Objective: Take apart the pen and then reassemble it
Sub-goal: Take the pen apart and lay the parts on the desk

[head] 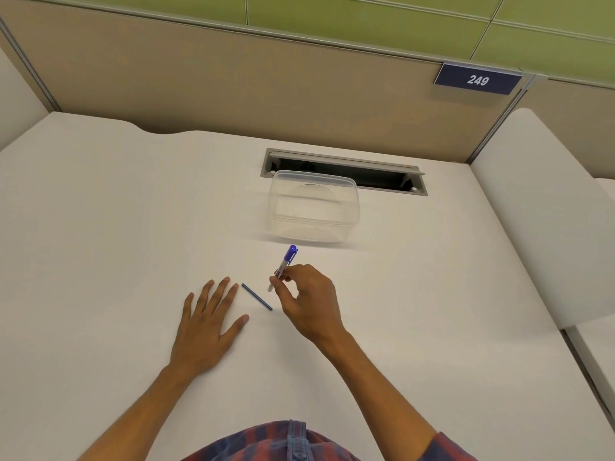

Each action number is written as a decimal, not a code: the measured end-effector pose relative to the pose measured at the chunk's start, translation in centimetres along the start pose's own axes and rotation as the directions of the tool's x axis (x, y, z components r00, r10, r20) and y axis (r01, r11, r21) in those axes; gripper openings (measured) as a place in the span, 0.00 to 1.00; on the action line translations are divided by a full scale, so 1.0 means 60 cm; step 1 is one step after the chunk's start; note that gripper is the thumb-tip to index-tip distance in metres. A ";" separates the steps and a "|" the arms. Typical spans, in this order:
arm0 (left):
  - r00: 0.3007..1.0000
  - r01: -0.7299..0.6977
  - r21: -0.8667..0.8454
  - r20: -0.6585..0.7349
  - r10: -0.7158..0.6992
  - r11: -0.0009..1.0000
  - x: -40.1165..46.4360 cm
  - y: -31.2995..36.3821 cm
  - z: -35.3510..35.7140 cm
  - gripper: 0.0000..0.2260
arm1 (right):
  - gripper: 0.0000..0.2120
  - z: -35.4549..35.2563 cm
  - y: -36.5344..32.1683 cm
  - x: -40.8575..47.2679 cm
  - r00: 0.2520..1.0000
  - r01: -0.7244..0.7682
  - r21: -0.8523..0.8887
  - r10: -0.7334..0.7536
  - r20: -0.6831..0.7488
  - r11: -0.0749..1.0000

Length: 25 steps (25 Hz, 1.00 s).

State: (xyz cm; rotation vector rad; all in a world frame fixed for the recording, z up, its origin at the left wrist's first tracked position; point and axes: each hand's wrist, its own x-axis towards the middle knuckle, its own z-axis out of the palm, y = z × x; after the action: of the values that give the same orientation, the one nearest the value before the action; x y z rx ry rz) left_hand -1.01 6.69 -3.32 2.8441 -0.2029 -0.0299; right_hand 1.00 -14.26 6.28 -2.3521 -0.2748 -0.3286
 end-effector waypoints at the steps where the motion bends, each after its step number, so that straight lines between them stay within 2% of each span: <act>1: 1.000 -0.002 0.000 0.000 0.002 1.000 0.000 0.000 0.000 0.33 | 0.07 -0.001 0.000 0.000 1.000 -0.008 0.002 0.008 0.000 1.000; 4: 1.000 -0.005 -0.013 -0.004 0.005 1.000 0.001 0.002 -0.002 0.35 | 0.07 -0.001 0.002 -0.002 0.996 -0.087 0.025 0.088 -0.009 0.996; 8: 1.000 0.005 -0.110 -0.016 -0.007 0.994 0.004 0.003 -0.008 0.37 | 0.08 -0.002 0.002 -0.012 0.977 -0.211 0.198 0.206 0.046 0.957; 11: 0.996 0.051 -0.337 -0.049 -0.072 0.940 0.013 0.020 -0.031 0.28 | 0.08 -0.003 0.003 -0.025 0.969 -0.240 0.253 0.219 0.110 0.937; 14: 0.974 -0.026 -0.467 -0.213 -0.083 0.884 0.016 0.050 -0.060 0.22 | 0.09 -0.005 0.012 -0.037 0.966 -0.253 0.227 0.233 0.113 0.940; 16: 0.937 -0.141 -0.372 -0.350 0.002 0.918 0.013 0.068 -0.076 0.22 | 0.09 -0.008 0.018 -0.042 0.966 -0.246 0.162 0.227 0.128 0.956; 18: 0.895 -0.261 -0.195 -0.415 0.162 0.945 0.011 0.080 -0.087 0.24 | 0.10 -0.011 0.022 -0.045 0.962 -0.223 0.074 0.208 0.176 0.972; 21: 0.852 -0.414 -0.020 -0.360 0.380 0.910 0.007 0.091 -0.092 0.19 | 0.13 -0.014 0.023 -0.048 0.951 -0.198 0.052 0.179 0.254 0.979; 25: 0.807 -0.502 0.081 -0.316 0.499 0.861 0.005 0.078 -0.090 0.14 | 0.14 -0.009 0.011 -0.051 0.927 -0.166 0.046 0.140 0.347 0.985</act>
State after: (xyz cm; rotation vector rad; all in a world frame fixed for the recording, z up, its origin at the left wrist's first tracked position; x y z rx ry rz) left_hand -1.14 3.73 3.18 2.6380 -0.8677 0.5479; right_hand -1.78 -15.42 5.27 -2.3304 -0.2606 0.1692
